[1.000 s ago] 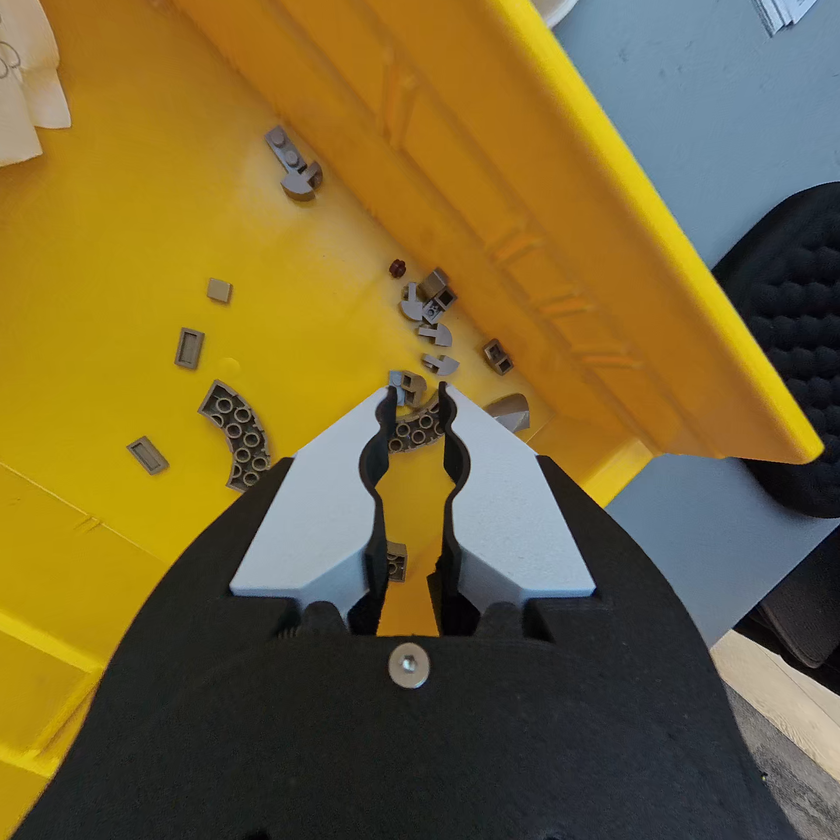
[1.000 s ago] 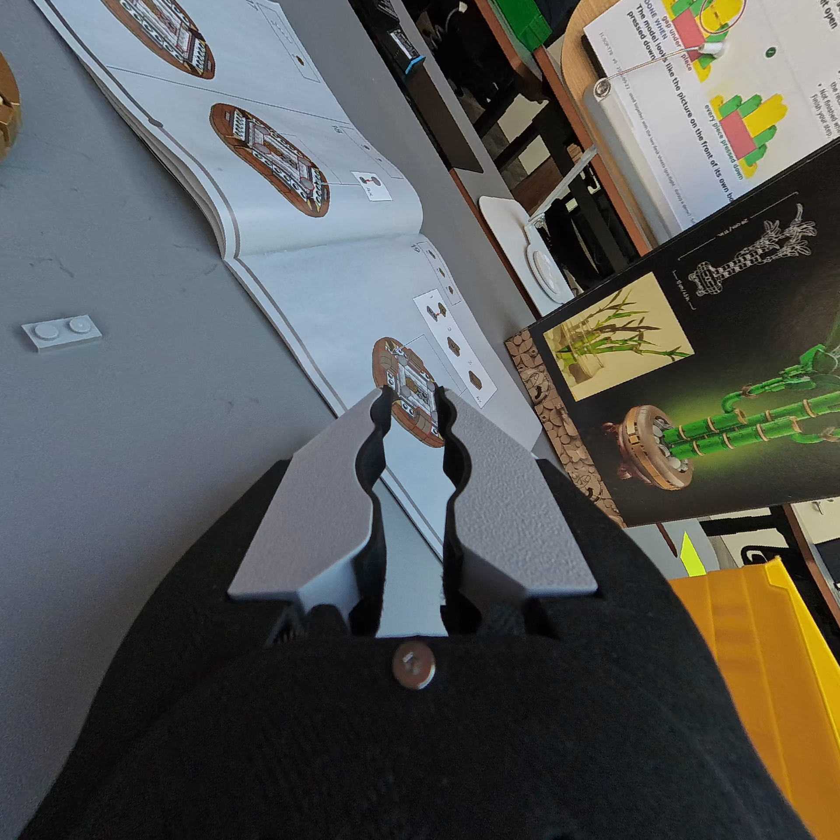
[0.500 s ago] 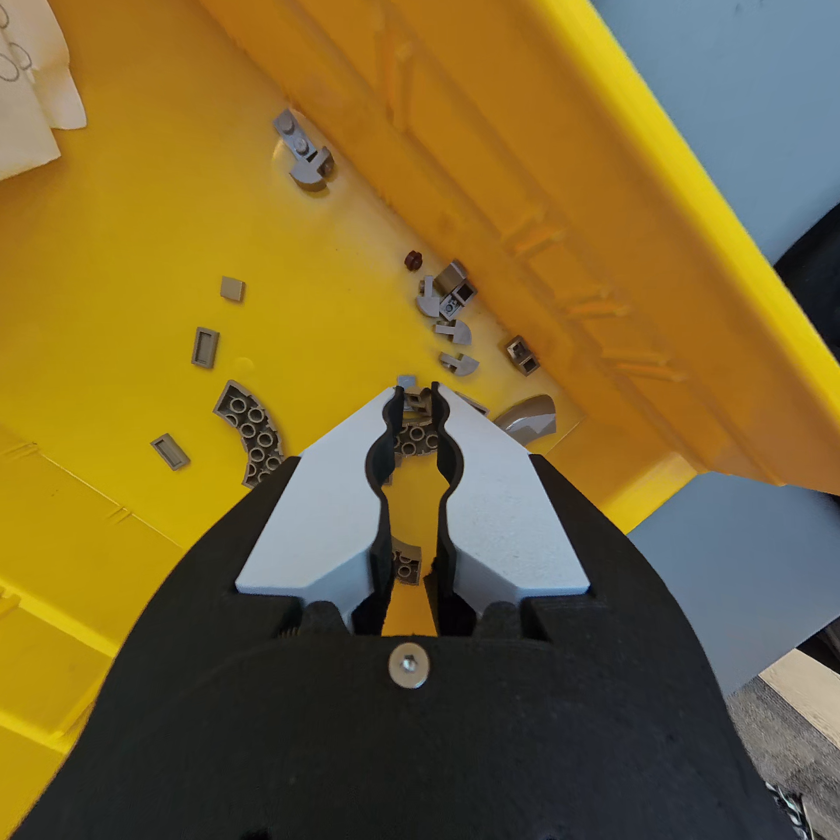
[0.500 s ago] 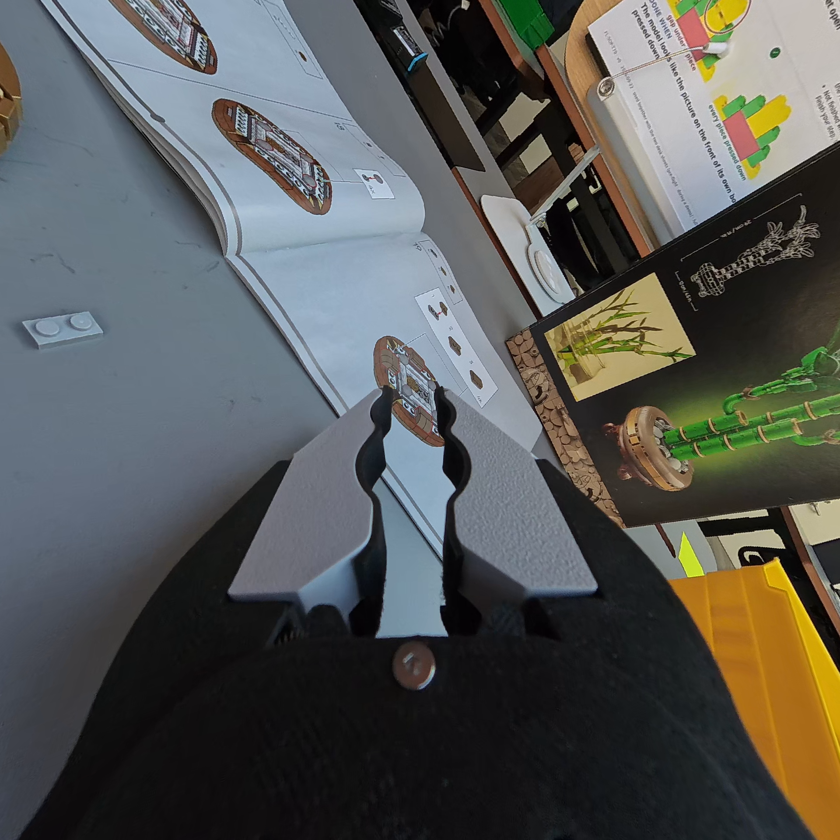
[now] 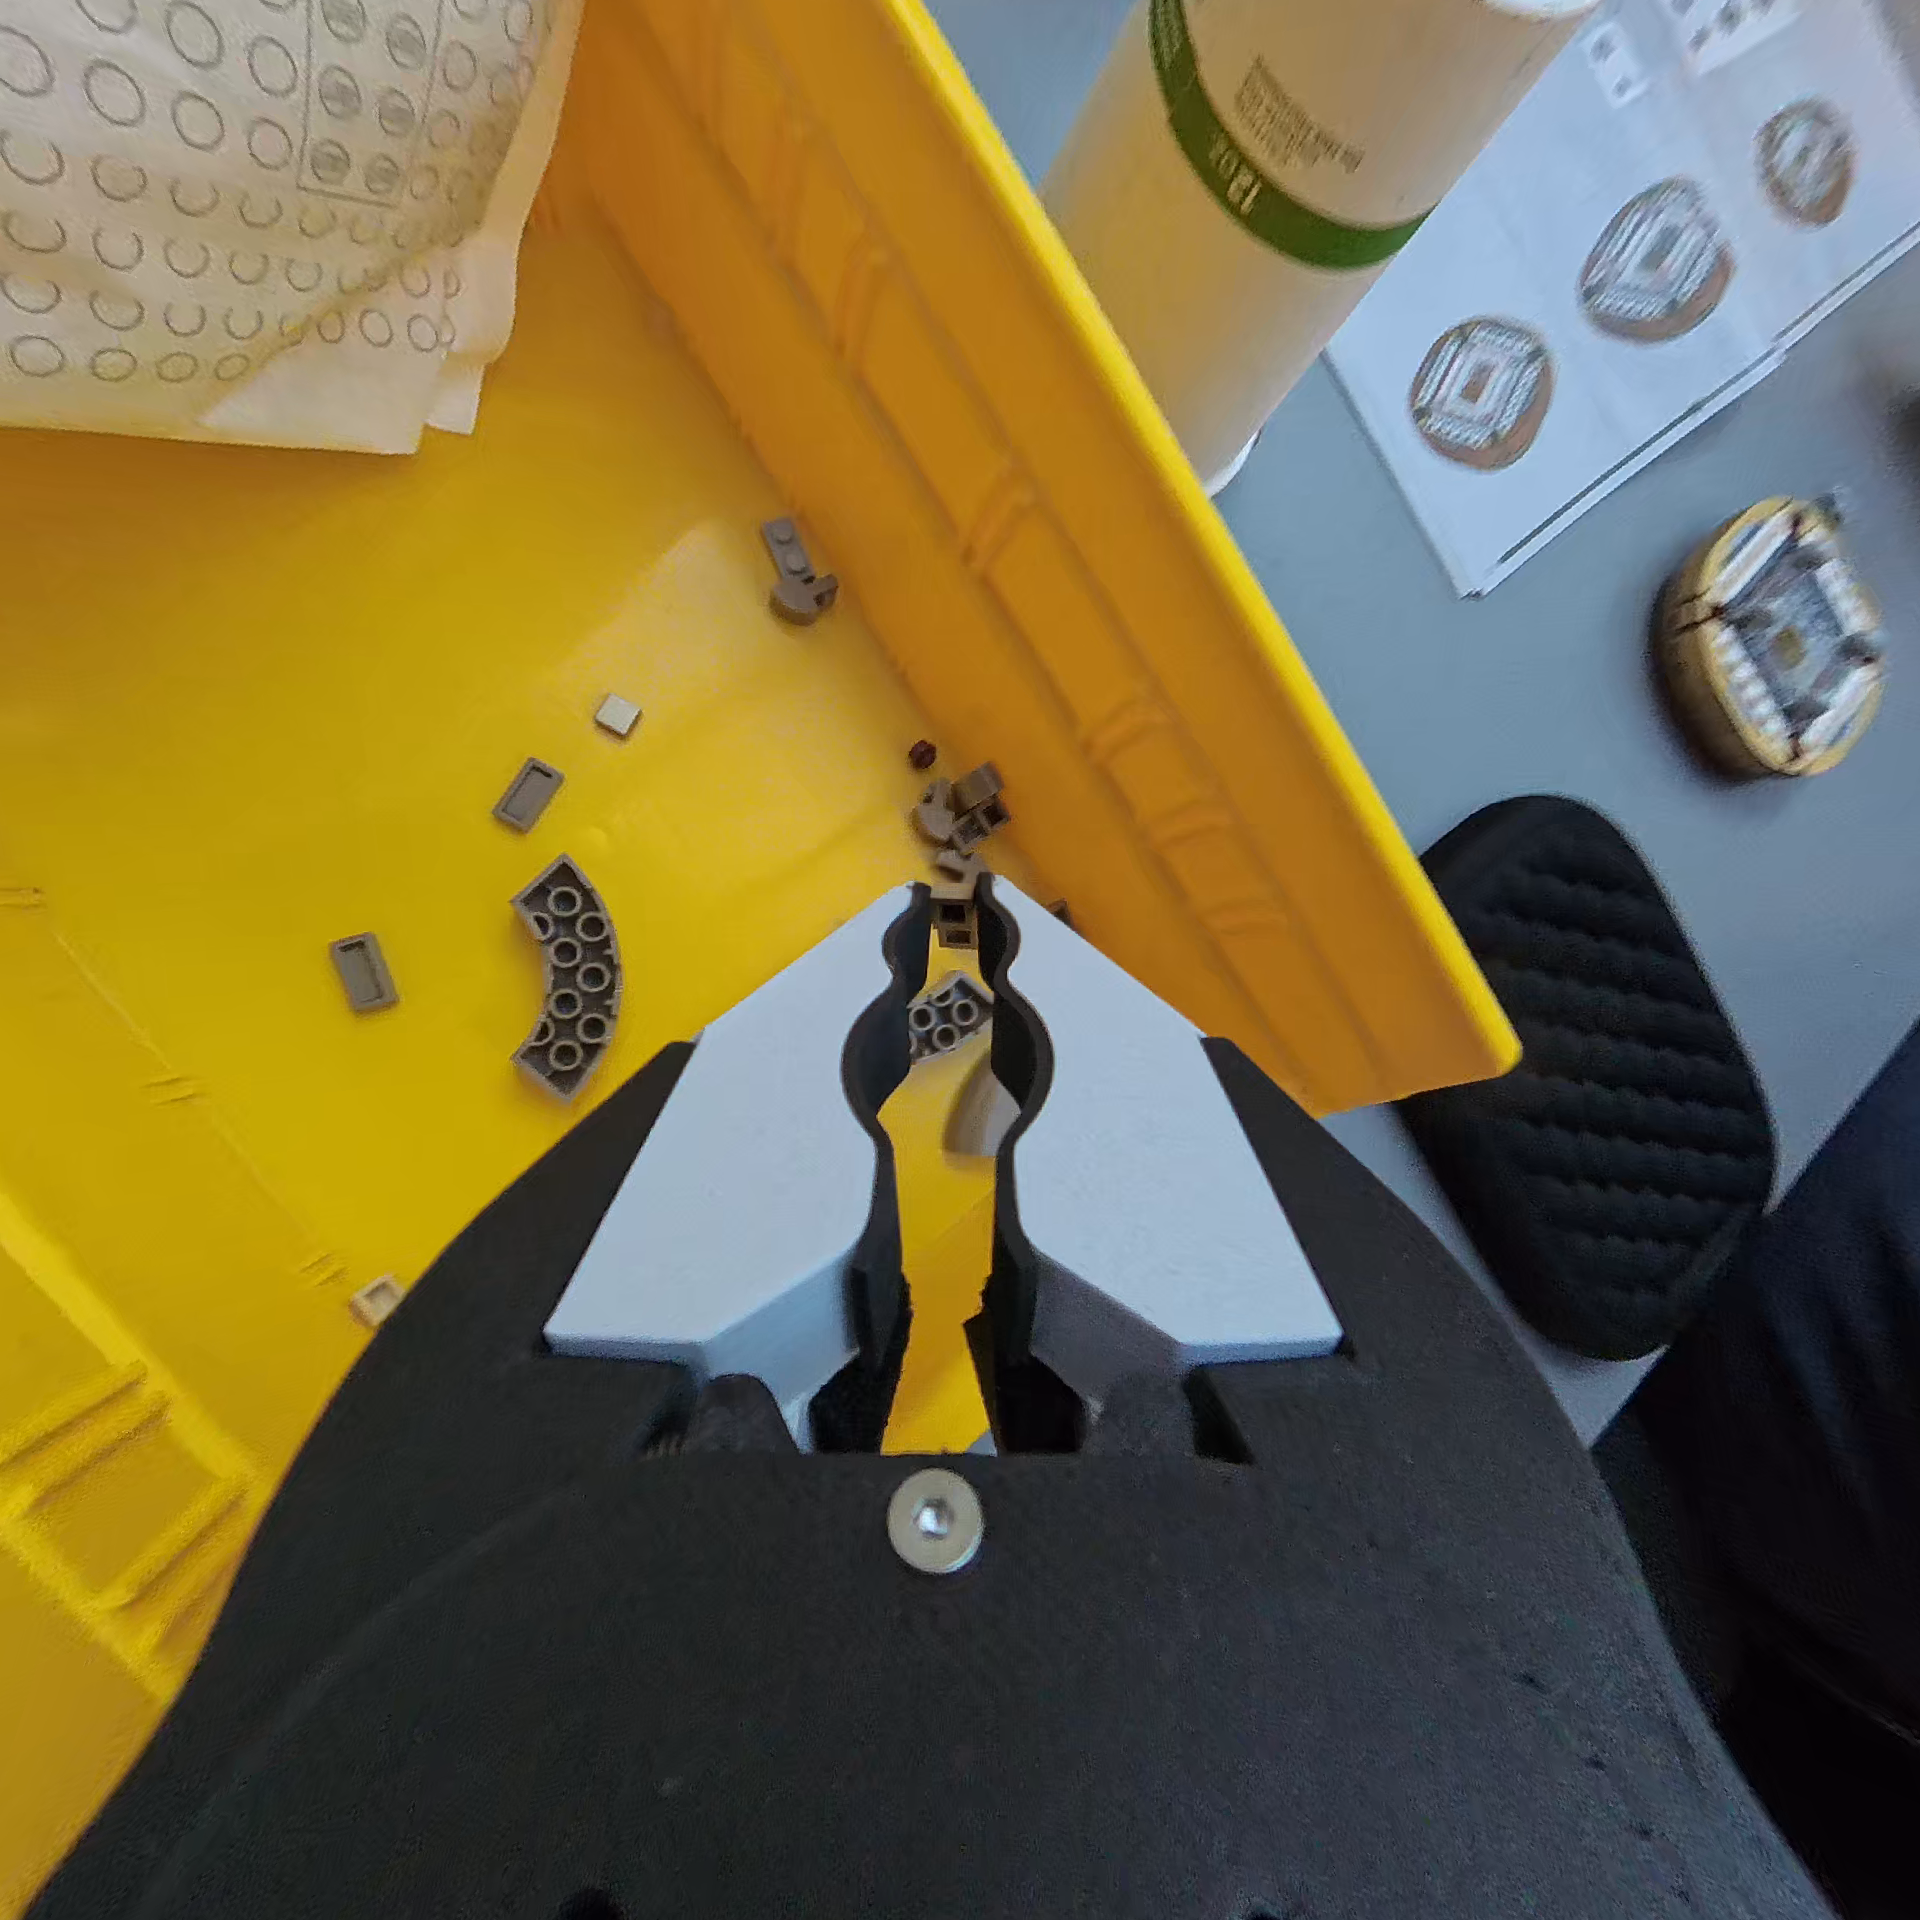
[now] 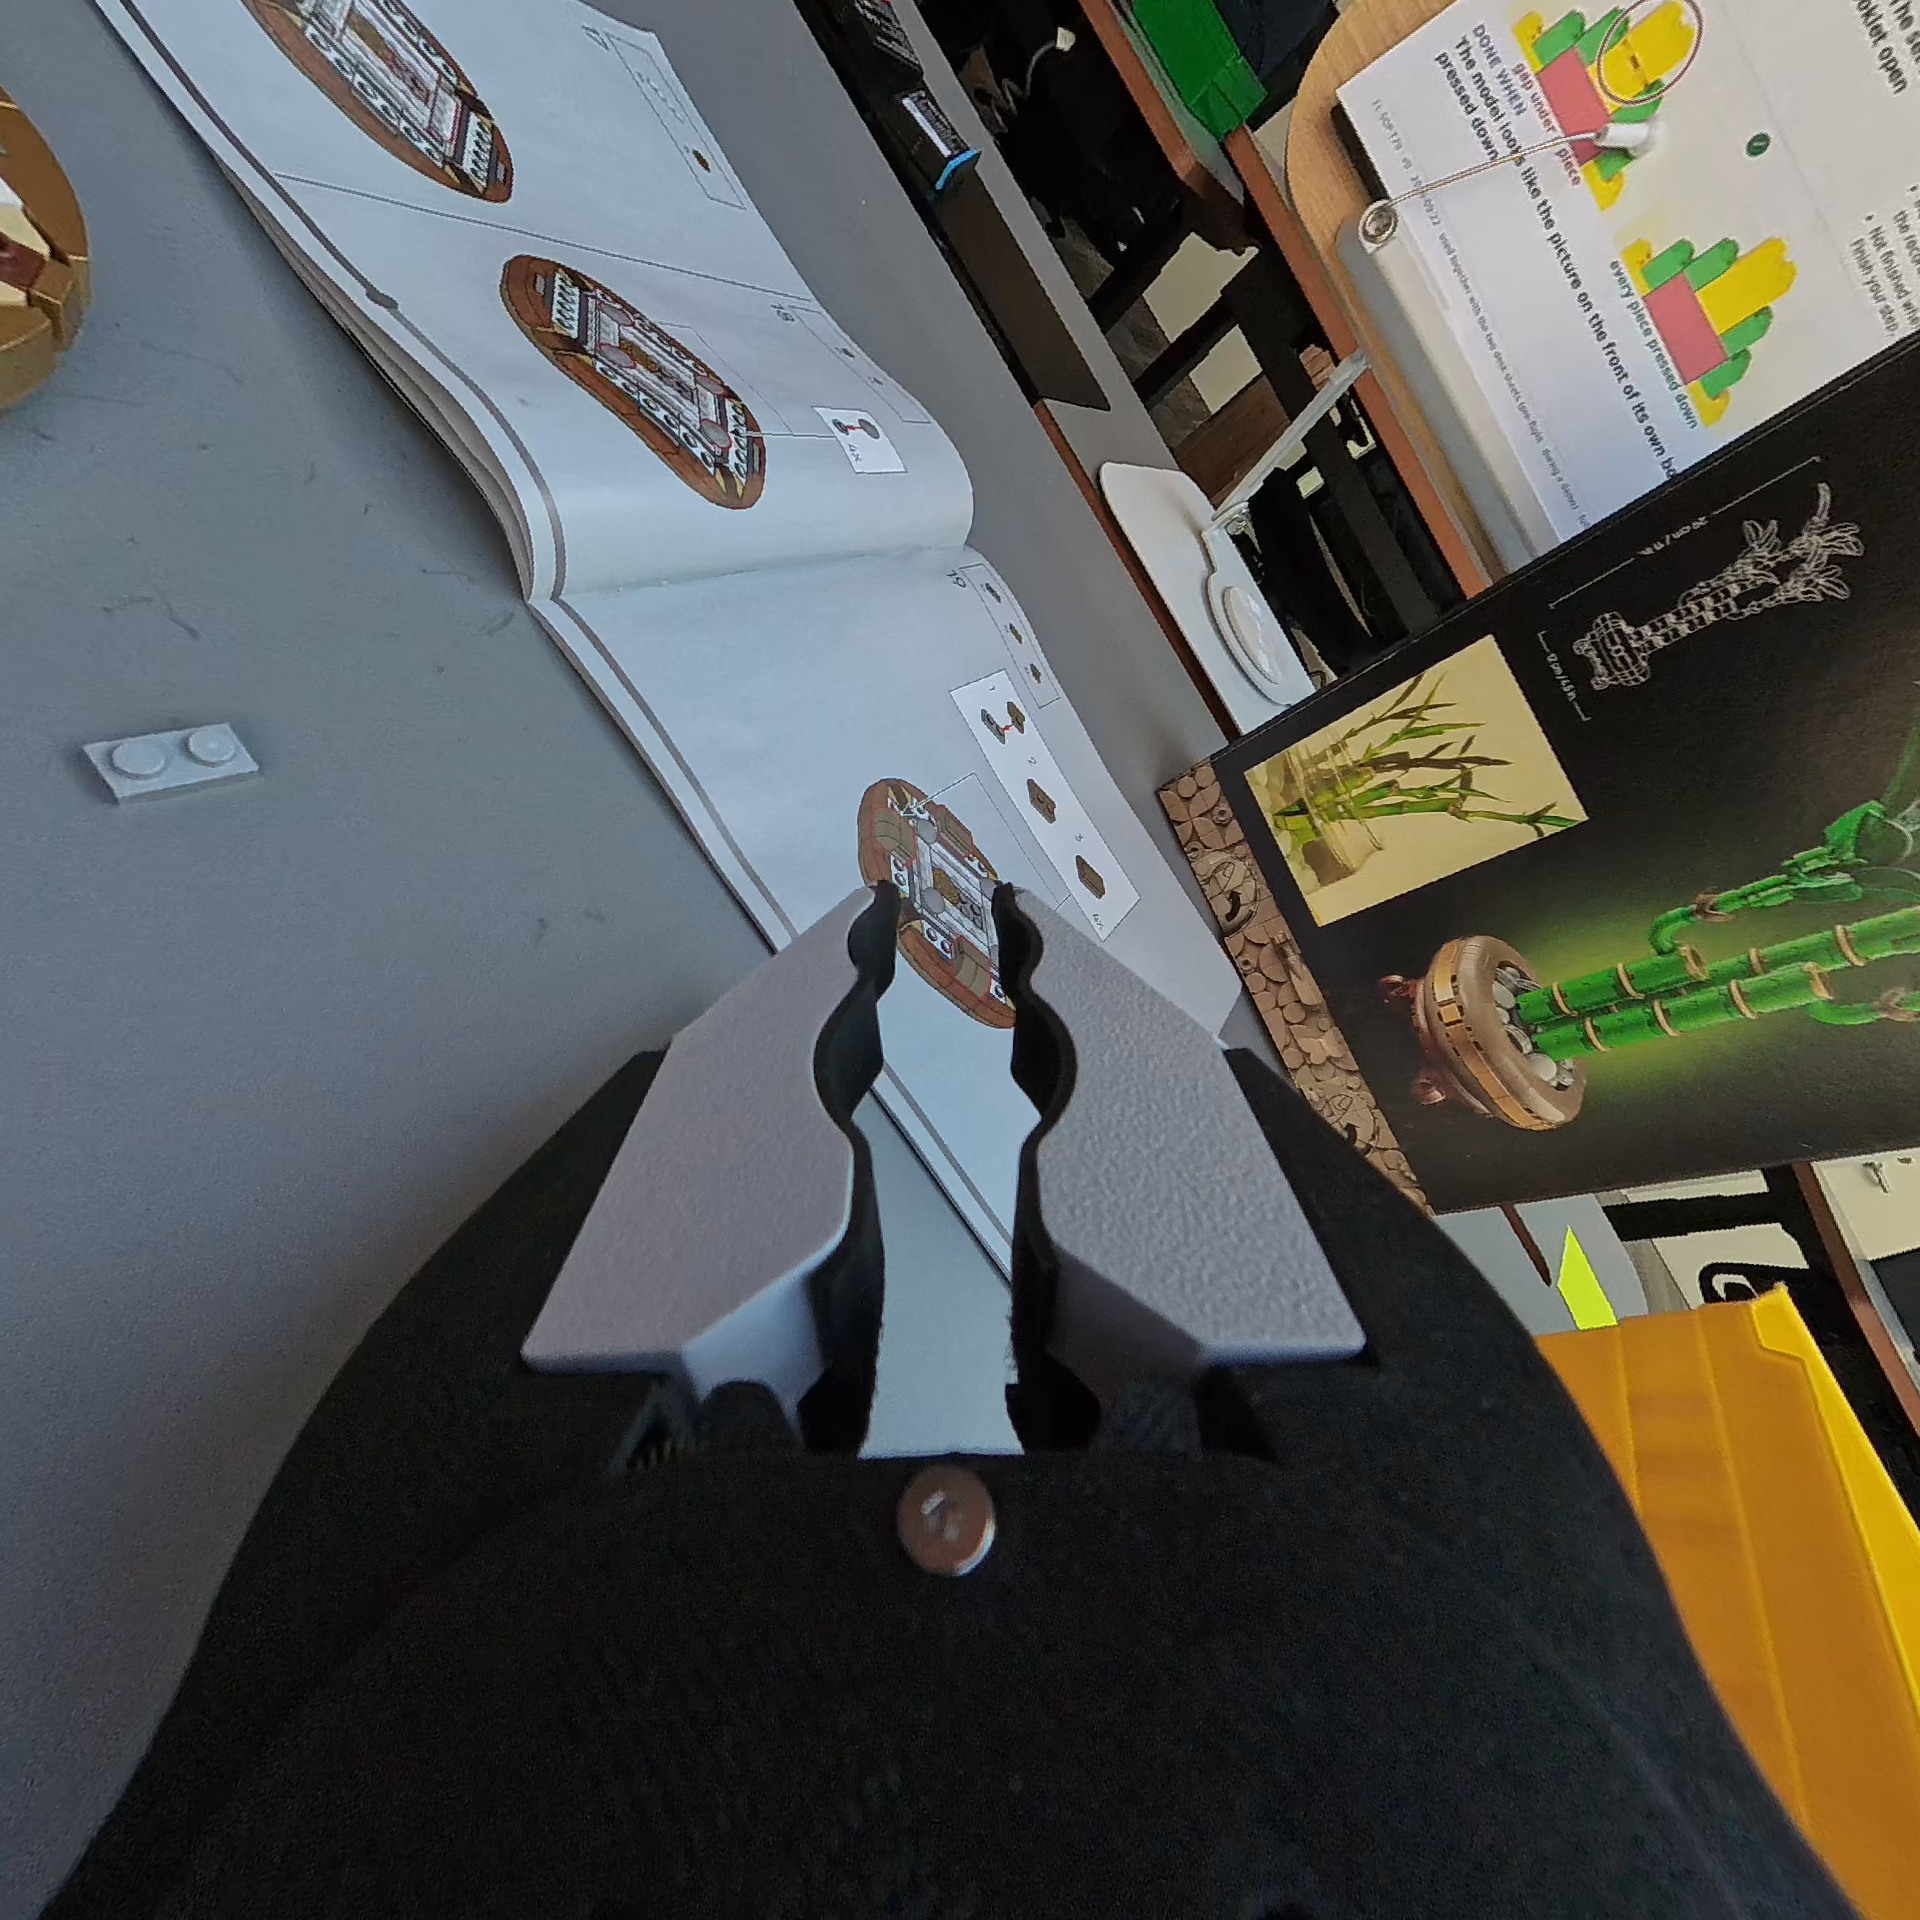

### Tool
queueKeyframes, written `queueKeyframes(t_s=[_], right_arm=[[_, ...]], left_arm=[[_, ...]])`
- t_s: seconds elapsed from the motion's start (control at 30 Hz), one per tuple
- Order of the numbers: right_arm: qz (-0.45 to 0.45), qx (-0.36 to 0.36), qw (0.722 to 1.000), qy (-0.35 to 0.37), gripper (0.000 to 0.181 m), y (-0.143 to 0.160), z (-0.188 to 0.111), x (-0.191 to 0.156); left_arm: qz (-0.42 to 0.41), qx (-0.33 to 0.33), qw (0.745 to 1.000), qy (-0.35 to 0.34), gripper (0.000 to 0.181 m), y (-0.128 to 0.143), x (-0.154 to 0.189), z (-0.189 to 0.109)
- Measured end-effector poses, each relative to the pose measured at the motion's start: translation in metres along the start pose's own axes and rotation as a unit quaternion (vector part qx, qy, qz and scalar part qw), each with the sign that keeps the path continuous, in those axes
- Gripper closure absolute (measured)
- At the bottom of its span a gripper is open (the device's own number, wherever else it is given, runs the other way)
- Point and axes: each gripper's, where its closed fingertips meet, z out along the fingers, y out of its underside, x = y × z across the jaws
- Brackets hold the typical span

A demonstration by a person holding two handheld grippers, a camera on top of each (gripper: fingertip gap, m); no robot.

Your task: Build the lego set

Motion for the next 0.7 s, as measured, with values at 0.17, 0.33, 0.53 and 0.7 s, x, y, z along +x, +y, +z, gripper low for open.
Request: queueKeyframes(t_s=[0.17,0.33,0.53,0.7], right_arm=[[-0.003,-0.003,1.000,0.002,0.163,0.001,0.000,0.000],[-0.003,-0.003,1.000,0.004,0.163,0.000,0.000,0.001],[-0.004,0.002,1.000,0.008,0.164,-0.002,-0.001,0.002],[-0.007,0.012,1.000,0.016,0.164,-0.007,-0.005,0.004]], left_arm=[[-0.064,0.091,0.985,0.133,0.175,-0.020,0.041,-0.018],[-0.091,0.141,0.956,0.239,0.175,-0.036,0.085,-0.032],[-0.076,0.202,0.917,0.336,0.175,-0.056,0.149,-0.047],[-0.043,0.191,0.894,0.403,0.175,-0.052,0.227,-0.020]])
